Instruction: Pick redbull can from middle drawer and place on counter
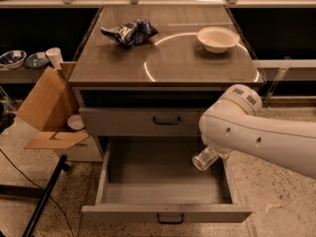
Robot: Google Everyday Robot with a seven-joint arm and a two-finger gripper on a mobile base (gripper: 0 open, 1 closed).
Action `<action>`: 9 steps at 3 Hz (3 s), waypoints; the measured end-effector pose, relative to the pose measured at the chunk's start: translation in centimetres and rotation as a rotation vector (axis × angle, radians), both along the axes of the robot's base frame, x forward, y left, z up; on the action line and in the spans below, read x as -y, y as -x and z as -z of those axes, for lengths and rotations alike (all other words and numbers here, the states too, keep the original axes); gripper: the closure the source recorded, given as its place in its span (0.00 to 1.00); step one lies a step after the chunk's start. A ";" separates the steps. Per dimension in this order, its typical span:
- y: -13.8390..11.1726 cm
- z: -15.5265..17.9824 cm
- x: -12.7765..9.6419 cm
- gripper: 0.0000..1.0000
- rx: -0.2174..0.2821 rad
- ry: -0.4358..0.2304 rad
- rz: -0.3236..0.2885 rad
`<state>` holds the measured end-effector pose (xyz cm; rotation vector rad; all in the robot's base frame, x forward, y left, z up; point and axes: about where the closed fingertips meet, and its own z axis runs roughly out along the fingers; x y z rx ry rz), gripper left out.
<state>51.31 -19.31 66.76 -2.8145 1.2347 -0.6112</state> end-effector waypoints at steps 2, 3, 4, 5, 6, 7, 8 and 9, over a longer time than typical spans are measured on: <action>3.4 -2.1 1.3 1.00 0.067 -0.023 0.009; 6.9 -10.0 2.4 1.00 0.193 0.011 0.011; 8.1 -16.5 2.5 1.00 0.266 0.057 0.011; 8.0 -22.7 1.4 1.00 0.330 0.114 -0.012; 6.3 -29.9 -1.1 1.00 0.407 0.161 -0.062; 6.2 -30.2 -1.3 1.00 0.417 0.161 -0.065; 3.7 -31.5 -0.6 1.00 0.442 0.164 -0.080; -1.2 -33.3 -0.2 1.00 0.461 0.181 -0.129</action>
Offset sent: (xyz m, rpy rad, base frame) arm -0.0792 -0.0287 0.0890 0.0204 -0.2079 -0.0199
